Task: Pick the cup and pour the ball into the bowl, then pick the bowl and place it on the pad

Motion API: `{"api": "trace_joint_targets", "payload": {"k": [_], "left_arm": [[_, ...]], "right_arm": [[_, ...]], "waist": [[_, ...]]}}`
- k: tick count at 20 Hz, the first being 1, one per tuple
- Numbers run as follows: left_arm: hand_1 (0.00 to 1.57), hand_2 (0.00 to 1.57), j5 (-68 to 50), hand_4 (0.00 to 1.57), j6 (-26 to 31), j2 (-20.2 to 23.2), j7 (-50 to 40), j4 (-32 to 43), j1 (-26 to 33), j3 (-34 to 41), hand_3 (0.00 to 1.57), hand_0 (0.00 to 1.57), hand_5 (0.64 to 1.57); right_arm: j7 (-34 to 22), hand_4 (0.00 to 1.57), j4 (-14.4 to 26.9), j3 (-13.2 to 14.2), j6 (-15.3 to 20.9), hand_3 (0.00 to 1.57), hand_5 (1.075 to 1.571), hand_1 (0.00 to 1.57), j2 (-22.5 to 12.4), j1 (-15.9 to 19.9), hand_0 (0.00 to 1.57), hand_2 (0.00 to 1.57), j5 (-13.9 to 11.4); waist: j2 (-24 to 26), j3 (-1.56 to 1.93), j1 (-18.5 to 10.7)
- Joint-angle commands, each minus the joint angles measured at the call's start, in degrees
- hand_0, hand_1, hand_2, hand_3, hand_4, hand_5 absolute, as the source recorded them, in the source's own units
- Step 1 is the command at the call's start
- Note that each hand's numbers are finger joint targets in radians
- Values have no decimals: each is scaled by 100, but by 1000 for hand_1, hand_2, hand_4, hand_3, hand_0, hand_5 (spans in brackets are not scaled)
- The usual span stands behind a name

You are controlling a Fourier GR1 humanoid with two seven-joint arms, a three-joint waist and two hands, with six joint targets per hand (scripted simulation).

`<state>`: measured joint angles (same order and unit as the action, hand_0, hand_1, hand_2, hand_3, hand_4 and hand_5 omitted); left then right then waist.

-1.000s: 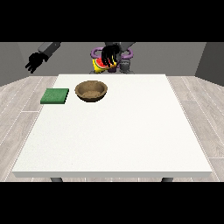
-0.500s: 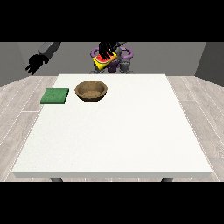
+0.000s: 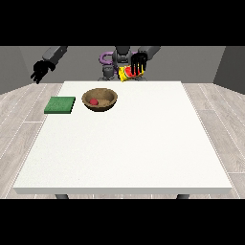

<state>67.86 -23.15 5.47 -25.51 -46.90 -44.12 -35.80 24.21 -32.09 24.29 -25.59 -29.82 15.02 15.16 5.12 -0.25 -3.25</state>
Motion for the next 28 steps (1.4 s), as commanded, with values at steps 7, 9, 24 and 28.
{"api": "trace_joint_targets", "payload": {"k": [7,9,24,28], "left_arm": [[0,0,-3434,873,-1934,-540,1269,-1680,1884,919,0,0,1547],[0,0,-4059,803,-1857,-543,1854,-2023,2029,915,0,0,1556],[0,0,-6518,935,383,484,5155,-1357,2882,2823,0,0,1457],[0,0,-6264,928,459,440,4835,-1652,2716,2935,0,0,1452]], "right_arm": [[137,685,-672,-154,381,201,1570,0,557,855,0,0,55],[45,612,-811,-281,740,180,1571,0,942,1005,0,0,-2],[-1351,0,-2009,-1472,2812,0,1566,0,2470,1077,0,0,-824],[-830,0,-1583,-1349,2762,0,1562,0,2391,1054,0,0,-769]], "waist": [[-1387,-109,93],[-1397,-77,-84],[-734,22,157],[-867,26,-9]]}}
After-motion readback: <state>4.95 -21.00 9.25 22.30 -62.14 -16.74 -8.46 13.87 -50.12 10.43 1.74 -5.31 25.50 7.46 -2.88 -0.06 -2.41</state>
